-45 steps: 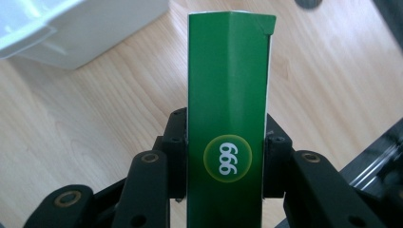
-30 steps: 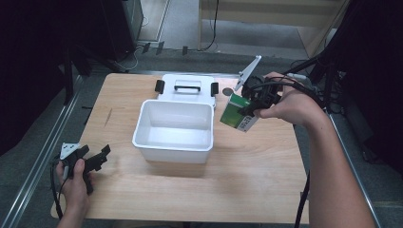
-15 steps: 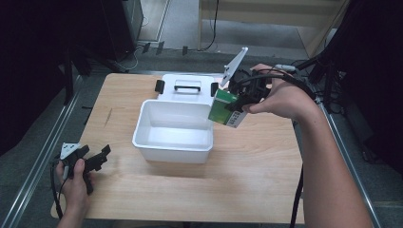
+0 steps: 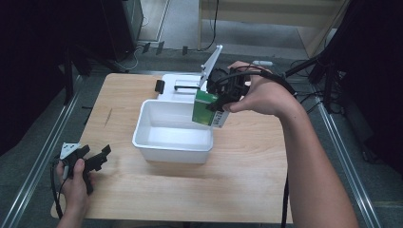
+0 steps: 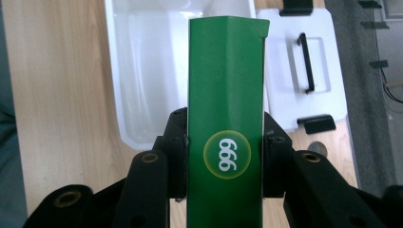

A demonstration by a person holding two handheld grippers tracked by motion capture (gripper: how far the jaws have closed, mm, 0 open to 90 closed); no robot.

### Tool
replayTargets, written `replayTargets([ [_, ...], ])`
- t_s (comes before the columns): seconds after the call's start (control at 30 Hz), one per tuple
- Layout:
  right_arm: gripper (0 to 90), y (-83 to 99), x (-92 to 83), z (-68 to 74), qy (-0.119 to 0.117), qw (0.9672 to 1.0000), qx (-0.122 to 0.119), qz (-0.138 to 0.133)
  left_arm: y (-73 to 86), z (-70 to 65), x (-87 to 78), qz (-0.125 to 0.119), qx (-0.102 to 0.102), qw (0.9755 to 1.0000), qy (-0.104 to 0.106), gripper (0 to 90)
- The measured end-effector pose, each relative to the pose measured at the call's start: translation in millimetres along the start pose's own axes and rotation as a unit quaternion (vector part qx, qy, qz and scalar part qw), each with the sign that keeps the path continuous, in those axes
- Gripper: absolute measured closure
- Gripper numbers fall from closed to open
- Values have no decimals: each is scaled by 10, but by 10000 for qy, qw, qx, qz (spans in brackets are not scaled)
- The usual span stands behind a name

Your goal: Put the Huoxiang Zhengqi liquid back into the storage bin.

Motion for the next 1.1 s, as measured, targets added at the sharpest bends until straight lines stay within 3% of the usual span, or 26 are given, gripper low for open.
replayTargets([
  [0.23,642,-157,58,21,-102,9998,-136,-127,0,1,0,-3,-5,10000,15,146],
  [0.27,642,-208,109,19,-161,9993,-257,-200,0,1,0,-1,0,10000,17,146],
  [0.5,641,-275,293,10,-333,9981,-469,-210,-2,11,-4,26,-17,10000,63,146],
  [0.67,642,-253,502,8,-451,9963,-727,-62,-3,15,-3,28,-49,9999,84,146],
  [0.87,641,-169,707,-20,-487,9966,-662,25,-3,17,-5,40,-38,9999,84,146],
  [1.1,639,-109,888,-5,-613,9953,-752,37,-4,17,-3,37,-51,9999,82,146],
])
Point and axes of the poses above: each handheld gripper's, and its own axes: x roughly forward along the jaws, y roughly out of its underside, z roughly to its left, the point moved 3 cm from there along x, roughly forward along the jaws, and after that the axes turned 8 degrees about -x, right-handed, at the moved point
